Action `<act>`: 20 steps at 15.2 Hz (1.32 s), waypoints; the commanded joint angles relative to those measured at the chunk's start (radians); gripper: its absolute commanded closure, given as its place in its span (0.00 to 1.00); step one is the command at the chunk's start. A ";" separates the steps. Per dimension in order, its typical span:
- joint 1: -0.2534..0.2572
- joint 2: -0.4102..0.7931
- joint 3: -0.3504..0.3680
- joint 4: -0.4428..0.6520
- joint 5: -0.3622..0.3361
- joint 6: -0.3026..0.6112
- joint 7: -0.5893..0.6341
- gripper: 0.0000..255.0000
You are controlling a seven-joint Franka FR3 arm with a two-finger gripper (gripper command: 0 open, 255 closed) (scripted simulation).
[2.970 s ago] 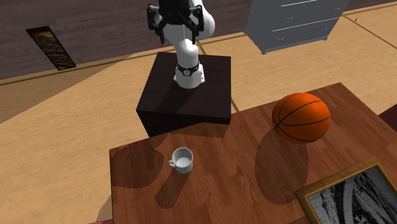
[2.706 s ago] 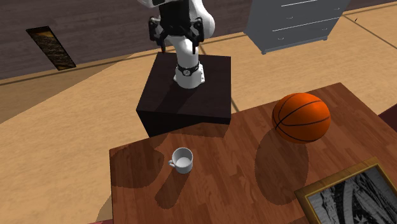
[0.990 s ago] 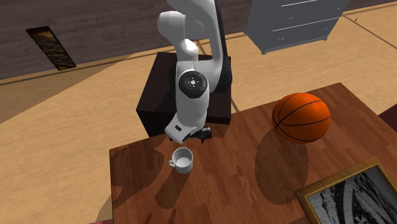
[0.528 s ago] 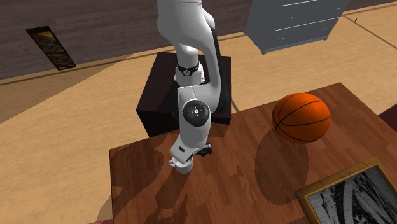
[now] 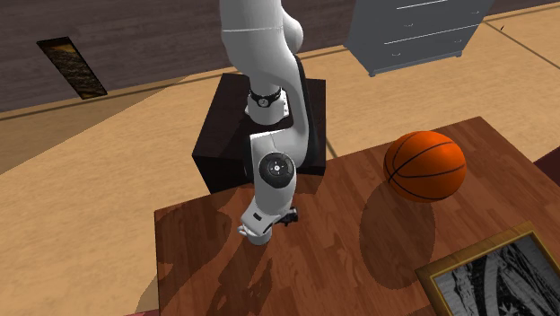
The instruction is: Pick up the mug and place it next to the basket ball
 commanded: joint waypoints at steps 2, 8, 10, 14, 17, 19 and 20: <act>0.000 0.002 -0.001 0.001 -0.001 0.002 0.001 0.00; 0.000 0.002 -0.001 0.001 -0.001 0.002 0.001 1.00; 0.000 0.002 -0.001 0.001 -0.001 0.002 0.001 1.00; 0.000 0.002 -0.001 0.001 -0.001 0.002 0.001 1.00; -0.005 -0.025 0.007 -0.003 0.011 -0.021 -0.009 1.00; -0.010 -0.052 0.014 -0.007 0.022 -0.043 -0.019 1.00; -0.012 -0.065 0.017 -0.008 0.028 -0.055 -0.023 1.00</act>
